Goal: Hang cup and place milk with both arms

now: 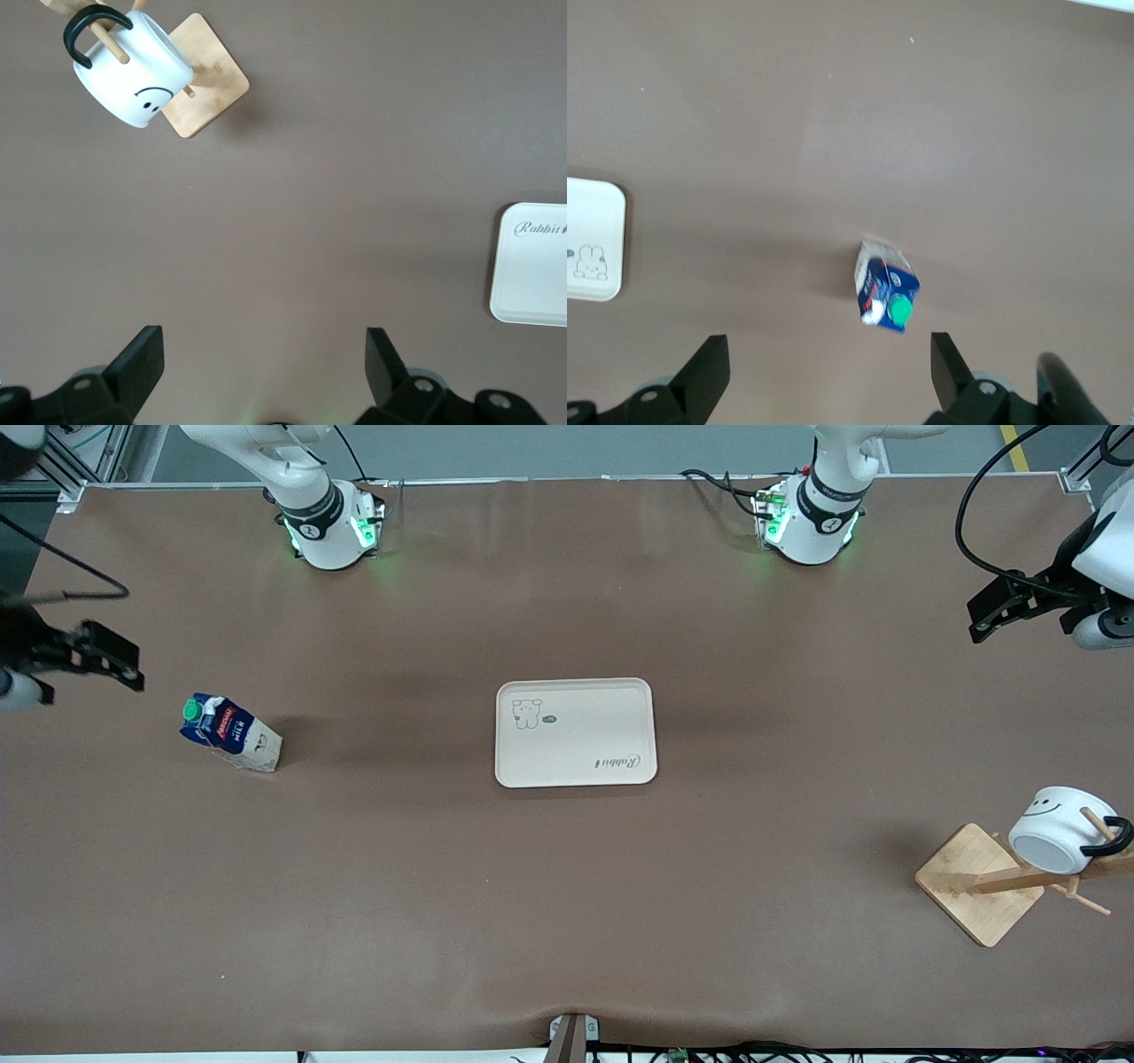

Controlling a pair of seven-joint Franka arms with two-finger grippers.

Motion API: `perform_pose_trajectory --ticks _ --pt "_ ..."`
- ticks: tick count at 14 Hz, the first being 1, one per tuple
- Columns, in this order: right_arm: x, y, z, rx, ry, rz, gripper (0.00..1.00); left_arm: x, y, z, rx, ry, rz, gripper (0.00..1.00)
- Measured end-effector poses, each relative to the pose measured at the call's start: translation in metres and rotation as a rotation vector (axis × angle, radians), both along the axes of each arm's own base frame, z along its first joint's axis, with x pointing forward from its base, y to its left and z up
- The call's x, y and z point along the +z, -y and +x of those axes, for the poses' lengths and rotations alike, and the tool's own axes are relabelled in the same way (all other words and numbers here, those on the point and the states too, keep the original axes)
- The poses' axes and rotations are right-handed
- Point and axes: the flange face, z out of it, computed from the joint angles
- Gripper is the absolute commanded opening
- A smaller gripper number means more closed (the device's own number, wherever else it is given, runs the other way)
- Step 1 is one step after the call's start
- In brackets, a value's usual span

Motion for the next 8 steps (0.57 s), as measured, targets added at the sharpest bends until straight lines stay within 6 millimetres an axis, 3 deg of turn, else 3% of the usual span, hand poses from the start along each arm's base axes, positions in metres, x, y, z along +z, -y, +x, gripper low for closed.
perform_pose_trajectory --ticks 4,8 --pt "-0.004 0.015 -0.046 -0.031 -0.045 0.018 1.0 -0.001 0.0 0.0 0.001 -0.004 -0.009 1.0" --pt "-0.013 0.022 -0.055 -0.059 -0.051 0.134 1.0 -0.001 0.001 0.0 -0.001 -0.004 -0.011 1.0"
